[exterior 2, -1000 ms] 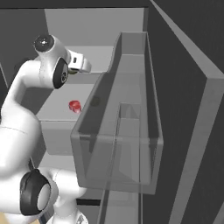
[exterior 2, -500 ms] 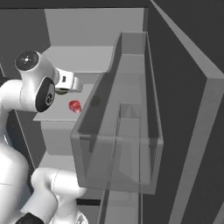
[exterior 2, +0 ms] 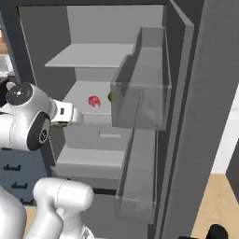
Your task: Place one lime and one steak in each tupperware on the nearby counter, to pack two identical lunches.
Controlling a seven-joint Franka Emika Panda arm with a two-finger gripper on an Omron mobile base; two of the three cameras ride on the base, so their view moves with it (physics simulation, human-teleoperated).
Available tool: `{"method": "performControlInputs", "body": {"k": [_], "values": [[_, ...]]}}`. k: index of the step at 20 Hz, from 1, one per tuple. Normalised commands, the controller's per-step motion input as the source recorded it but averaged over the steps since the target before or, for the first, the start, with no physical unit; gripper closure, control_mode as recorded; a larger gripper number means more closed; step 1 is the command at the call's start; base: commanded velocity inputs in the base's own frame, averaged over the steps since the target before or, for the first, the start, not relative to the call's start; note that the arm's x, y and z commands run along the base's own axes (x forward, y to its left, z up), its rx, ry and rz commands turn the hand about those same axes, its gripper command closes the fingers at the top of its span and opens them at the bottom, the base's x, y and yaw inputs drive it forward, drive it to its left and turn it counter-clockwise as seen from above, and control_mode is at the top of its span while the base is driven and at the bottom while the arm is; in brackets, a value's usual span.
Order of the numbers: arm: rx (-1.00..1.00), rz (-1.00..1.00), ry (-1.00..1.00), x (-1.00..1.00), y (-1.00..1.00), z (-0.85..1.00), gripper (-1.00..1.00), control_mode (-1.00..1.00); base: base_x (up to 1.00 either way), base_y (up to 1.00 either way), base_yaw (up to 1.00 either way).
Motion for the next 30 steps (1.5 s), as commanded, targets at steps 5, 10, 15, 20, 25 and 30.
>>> {"method": "performControlInputs", "body": {"k": [5,10,15,20,25,30], "values": [[0.00,0.00,0.00,0.00,0.00,0.00,1.00,1.00,-0.94,0.64,0.25],[0.00,0.00,0.00,0.00,0.00,0.00,1.00,1.00,-0.05,1.00,0.13],[0.00,0.00,0.00,0.00,0.00,0.00,1.00,1.00,0.37,1.00,0.06],[0.00,0.00,0.00,0.00,0.00,0.00,1.00,1.00,0.92,1.00,0.00],[0.00,0.00,0.00,0.00,0.00,0.00,1.00,1.00,1.00,1.00,-0.01],[0.00,0.00,0.00,0.00,0.00,0.00,1.00,1.00,0.91,1.00,-0.04]]}}
